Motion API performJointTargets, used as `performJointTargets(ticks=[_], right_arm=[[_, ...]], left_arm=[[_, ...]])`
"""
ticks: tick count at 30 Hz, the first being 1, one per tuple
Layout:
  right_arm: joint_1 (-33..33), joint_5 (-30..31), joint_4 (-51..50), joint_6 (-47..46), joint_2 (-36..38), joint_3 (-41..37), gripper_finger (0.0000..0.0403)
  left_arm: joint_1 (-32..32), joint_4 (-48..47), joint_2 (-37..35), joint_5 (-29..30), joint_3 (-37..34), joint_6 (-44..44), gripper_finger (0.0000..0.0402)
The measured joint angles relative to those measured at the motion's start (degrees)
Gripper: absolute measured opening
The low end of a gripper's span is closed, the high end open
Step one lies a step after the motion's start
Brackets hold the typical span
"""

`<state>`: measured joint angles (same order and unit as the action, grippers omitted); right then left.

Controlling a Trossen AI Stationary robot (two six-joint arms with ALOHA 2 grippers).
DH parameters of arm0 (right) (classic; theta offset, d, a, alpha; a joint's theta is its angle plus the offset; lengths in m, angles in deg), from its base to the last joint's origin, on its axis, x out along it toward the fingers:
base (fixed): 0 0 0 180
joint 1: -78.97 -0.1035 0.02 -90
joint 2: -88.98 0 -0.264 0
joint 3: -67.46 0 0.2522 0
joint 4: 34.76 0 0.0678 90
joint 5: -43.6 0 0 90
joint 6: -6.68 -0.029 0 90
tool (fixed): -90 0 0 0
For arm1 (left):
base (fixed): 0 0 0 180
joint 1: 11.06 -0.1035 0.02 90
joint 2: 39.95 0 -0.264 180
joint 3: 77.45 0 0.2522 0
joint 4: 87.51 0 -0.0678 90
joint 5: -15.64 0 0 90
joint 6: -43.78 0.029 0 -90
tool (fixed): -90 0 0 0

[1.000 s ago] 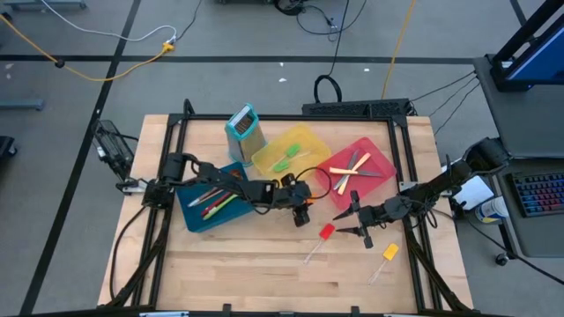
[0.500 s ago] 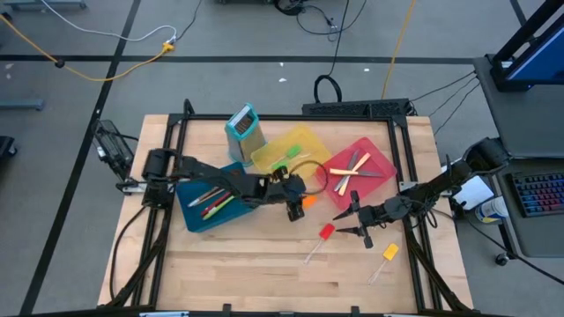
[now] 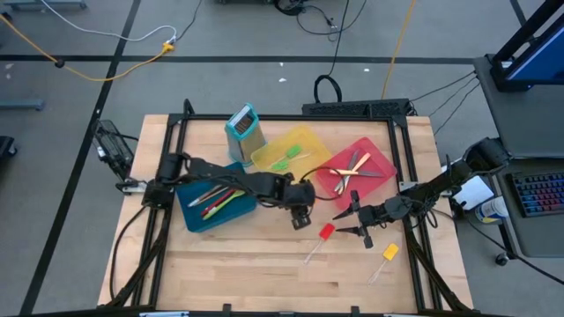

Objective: Pick & Place Kitchen Items
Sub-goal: Put the orange spatula into the yellow bin

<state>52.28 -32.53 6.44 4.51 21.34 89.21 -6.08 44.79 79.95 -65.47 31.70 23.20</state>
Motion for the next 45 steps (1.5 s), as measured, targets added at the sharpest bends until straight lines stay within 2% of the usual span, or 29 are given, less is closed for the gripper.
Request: performJointTargets(ticks=[4,13,23,26,32,35,37,45], right_arm=[[-0.02,-0.05,-0.11,-0.01,0.02,0.00,0.0160],[-0.02,-0.13,-0.85,-0.13,0.02,0.00,0.0160],[-0.02,-0.15,-1.21,-0.13,0.02,0.00,0.0160],[-0.02,-0.15,-1.03,-0.15,0.02,0.00,0.0160],[-0.02,-0.15,-1.12,-0.15,0.02,0.00,0.0160],[-0.02,-0.15,-1.25,-0.15,0.02,0.00,0.0160],[-0.02,-0.16,-1.27,-0.15,0.02,0.00,0.0160],[-0.02,-0.17,-1.31,-0.15,0.02,0.00,0.0160]], left_arm=[[-0.96,-0.42,5.15,-0.77,3.43,4.05,0.0165],[-3.74,1.10,10.85,-0.61,4.32,3.30,0.0165],[-3.45,2.17,11.83,-1.88,4.49,2.05,0.0163],[-3.39,2.22,11.85,-2.04,4.49,2.05,0.0141],[-3.43,2.75,11.78,-2.11,4.50,3.42,0.0053],[-3.29,2.69,11.23,-1.41,4.47,4.36,0.0023],[-3.08,2.44,10.35,-1.01,4.31,5.05,0.0015],[-1.86,2.25,6.29,1.07,4.27,6.52,0.0021]])
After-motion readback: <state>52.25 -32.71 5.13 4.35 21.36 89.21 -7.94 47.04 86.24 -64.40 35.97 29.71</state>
